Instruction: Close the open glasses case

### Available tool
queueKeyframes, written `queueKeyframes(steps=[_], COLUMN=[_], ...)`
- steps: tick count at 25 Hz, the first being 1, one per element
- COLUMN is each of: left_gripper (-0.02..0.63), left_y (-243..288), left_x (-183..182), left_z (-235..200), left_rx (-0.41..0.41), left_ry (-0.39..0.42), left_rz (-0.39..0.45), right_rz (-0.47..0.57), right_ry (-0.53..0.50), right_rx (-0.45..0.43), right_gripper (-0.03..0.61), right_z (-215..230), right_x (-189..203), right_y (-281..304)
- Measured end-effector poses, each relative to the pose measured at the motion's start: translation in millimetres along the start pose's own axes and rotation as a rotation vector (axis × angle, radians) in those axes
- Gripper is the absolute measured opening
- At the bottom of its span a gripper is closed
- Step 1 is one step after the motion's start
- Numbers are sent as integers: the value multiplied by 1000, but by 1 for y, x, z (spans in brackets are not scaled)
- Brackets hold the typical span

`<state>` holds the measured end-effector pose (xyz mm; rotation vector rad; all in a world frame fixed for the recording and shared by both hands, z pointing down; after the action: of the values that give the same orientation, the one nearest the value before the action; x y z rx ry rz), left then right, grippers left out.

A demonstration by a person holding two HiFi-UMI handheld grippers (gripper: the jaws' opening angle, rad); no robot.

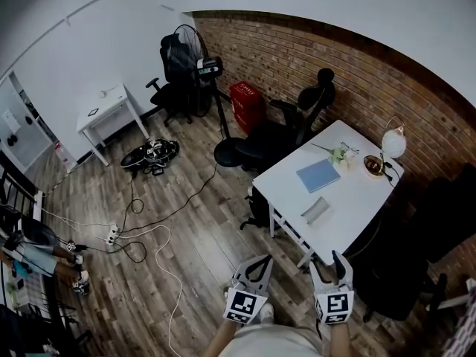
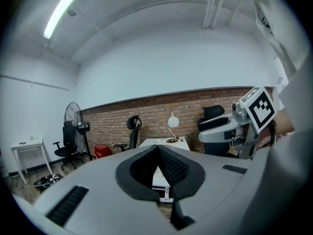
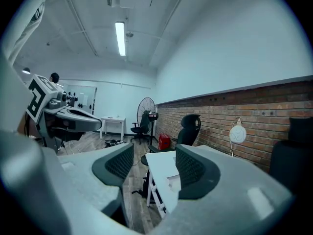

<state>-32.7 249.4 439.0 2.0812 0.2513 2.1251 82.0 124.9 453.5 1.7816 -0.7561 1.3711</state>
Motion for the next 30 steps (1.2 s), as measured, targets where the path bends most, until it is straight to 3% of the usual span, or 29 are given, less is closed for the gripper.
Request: queueKeyframes(steps=[11, 30], left_gripper=[3, 3], left_y=[14, 80], left_x=[0, -1], left_z=[-34, -65], left_rx=[39, 36], left_ry=[10, -4], left_rz=[14, -12], right_rz=[-20, -40], right_ry=[5, 19], right_rx=[68, 62], right_gripper=[253, 253], right_z=[-4, 35], right_x=[0, 9], right_y=[25, 91])
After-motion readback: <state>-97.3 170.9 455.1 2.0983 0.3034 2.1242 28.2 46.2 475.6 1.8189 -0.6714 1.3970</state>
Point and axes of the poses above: the fingertips, and each gripper's own axes: y forward along the fingers, z to its right, x out of its underside, the point moved 3 cm from there along -y, backward along the fingers, and after that the axes turned 15 degrees about x, right-handed, at the moved point
